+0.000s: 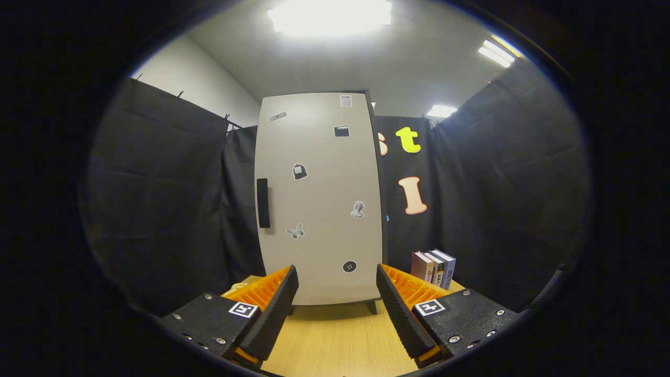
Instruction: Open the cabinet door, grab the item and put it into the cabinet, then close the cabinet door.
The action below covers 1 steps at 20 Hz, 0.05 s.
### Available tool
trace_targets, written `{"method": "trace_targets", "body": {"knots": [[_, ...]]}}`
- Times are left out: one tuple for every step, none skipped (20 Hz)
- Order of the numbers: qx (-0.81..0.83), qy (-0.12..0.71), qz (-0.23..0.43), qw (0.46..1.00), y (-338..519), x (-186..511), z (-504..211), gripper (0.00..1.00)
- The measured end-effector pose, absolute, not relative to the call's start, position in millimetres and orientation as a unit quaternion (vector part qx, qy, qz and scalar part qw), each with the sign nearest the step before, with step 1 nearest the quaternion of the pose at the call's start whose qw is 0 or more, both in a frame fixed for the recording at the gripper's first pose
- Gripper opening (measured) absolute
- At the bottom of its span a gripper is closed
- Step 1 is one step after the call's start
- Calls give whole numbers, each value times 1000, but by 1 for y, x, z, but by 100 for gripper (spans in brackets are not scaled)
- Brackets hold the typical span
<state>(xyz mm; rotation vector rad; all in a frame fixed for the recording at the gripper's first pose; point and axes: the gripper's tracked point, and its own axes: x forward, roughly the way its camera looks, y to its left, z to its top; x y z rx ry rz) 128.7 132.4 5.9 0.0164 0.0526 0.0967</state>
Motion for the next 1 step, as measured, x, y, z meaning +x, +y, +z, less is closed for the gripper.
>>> {"method": "trace_targets", "body": {"knots": [[9, 27, 48, 998, 133, 128, 6, 93]]}}
